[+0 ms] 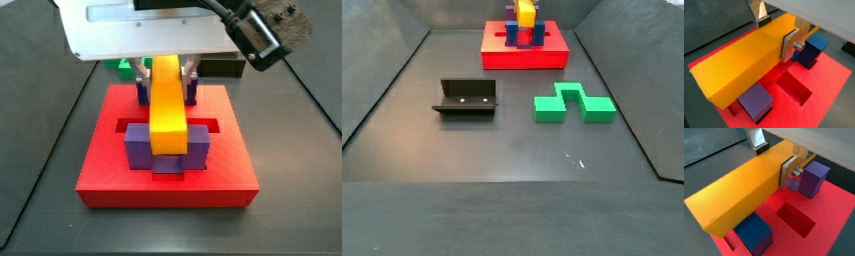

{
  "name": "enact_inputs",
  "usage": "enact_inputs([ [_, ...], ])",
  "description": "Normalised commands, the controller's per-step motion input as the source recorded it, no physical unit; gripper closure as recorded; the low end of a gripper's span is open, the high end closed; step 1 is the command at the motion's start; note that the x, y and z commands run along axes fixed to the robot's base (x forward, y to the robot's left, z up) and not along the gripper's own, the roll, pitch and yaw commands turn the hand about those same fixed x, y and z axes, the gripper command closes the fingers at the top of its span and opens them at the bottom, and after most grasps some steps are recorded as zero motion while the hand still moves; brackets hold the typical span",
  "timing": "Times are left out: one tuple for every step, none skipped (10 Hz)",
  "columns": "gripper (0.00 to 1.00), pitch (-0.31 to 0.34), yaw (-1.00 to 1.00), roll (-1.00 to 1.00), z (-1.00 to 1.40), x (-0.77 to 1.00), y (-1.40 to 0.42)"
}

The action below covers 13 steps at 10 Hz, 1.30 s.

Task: Pick up the yellow object. Move up. Move to above the board. Insert the yellow object.
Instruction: Insert the yellow object.

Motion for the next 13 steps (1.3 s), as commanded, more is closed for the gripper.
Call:
enact_inputs([
  [1.0,0.036,0.0,0.19,-0.13,0.24,-0.08],
  [1.0,0.049,0.0,0.22,-0.1,0.13,-0.07],
  [1.0,0.039,0.0,0.19,-0.07,0.01,-0.05],
  [1.0,0.02,0.0,0.12,-0.02,0.0,0.0],
  [1.0,0.019,0.0,0.1,0.0,-0.03,0.0],
  [1.0,0.019,0.0,0.12,-0.01,-0.03,0.0],
  [1.0,0.021,0.0,0.13,-0.01,-0.03,0.0],
  [1.0,0.027,0.0,0.17,-0.03,-0.05,0.0],
  [1.0,0.033,-0.01,0.21,-0.04,-0.07,0.0],
  [1.0,0.043,-0.02,0.23,-0.04,-0.09,0.0],
  [1.0,0.036,-0.04,0.19,-0.07,-0.08,0.0],
  [1.0,0.026,-0.03,0.15,-0.06,-0.07,0.0],
  [1.0,0.024,-0.02,0.15,-0.05,-0.04,0.0],
])
